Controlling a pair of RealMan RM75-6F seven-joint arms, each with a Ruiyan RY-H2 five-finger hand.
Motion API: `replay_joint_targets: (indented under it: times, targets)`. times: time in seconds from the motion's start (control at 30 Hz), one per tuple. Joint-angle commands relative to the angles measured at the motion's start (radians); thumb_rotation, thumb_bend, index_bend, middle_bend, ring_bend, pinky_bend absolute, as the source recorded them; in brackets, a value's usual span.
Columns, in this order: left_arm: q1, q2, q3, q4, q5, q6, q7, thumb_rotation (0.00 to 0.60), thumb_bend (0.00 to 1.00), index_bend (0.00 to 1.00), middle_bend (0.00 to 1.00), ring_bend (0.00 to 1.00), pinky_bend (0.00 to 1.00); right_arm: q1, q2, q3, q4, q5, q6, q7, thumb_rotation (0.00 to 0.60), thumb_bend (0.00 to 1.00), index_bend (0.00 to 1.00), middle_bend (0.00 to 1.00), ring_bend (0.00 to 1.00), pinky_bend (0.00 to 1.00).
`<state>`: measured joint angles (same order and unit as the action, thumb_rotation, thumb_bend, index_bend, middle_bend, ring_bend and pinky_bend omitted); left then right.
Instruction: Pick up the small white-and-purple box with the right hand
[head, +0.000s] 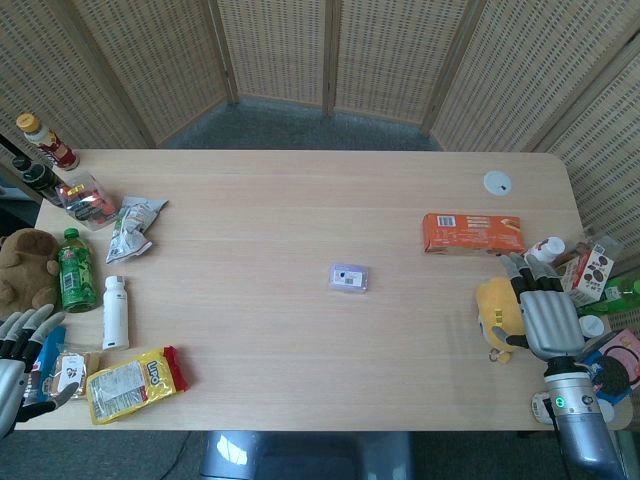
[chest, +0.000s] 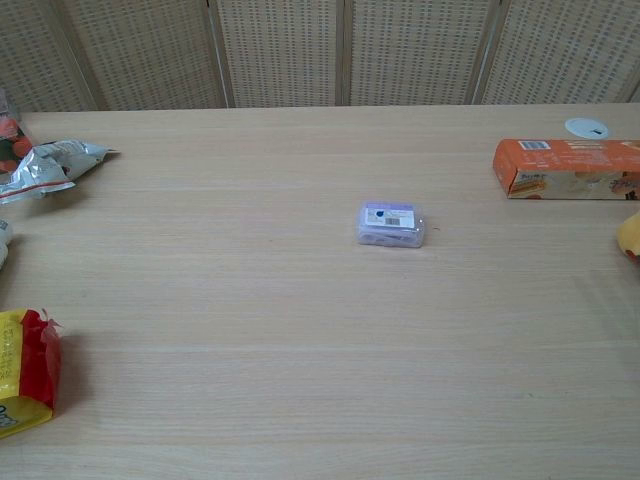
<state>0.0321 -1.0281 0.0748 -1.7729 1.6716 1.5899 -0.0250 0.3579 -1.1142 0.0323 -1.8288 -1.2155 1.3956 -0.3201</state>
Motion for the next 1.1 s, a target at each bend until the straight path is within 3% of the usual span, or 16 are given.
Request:
replay_joint_targets:
  times: [0.03, 0.5, 0.87, 0.97, 1.03, 1.1]
  targets:
    - [-0.003, -0.003, 0.001, -0.002, 0.003, -0.006, 0.004, 0.6, 0.23, 0.11, 0.07, 0.0, 0.0, -0.006, -0.003, 0.004, 0.0, -0.006, 0.0, 0.003, 0.599, 0.15, 0.0, 0.06, 0.0, 0.0]
    - [0.001, -0.004, 0.006, -0.003, 0.022, 0.002, 0.004, 0.6, 0.23, 0.11, 0.07, 0.0, 0.0, -0.023, -0.013, 0.012, -0.031, -0.088, -0.019, -0.015, 0.6, 0.15, 0.0, 0.06, 0.0, 0.0]
    - [-0.017, -0.021, 0.002, 0.006, 0.018, -0.028, 0.005, 0.6, 0.23, 0.11, 0.07, 0.0, 0.0, 0.151, -0.175, 0.081, 0.01, -0.026, -0.28, -0.08, 0.6, 0.15, 0.0, 0.1, 0.0, 0.01]
    - [-0.019, -0.022, 0.0, 0.007, 0.017, -0.029, 0.005, 0.6, 0.22, 0.11, 0.07, 0.0, 0.0, 0.21, -0.244, 0.114, 0.06, 0.0, -0.348, -0.068, 0.6, 0.15, 0.0, 0.2, 0.06, 0.09]
    - [-0.019, -0.021, 0.0, 0.008, 0.014, -0.028, 0.004, 0.6, 0.22, 0.11, 0.07, 0.0, 0.0, 0.243, -0.278, 0.131, 0.09, 0.024, -0.385, -0.069, 0.6, 0.15, 0.0, 0.34, 0.18, 0.19]
    - [-0.017, -0.02, -0.001, 0.011, 0.008, -0.028, 0.0, 0.6, 0.22, 0.11, 0.07, 0.0, 0.0, 0.279, -0.312, 0.152, 0.122, 0.052, -0.418, -0.074, 0.6, 0.15, 0.01, 0.39, 0.23, 0.23]
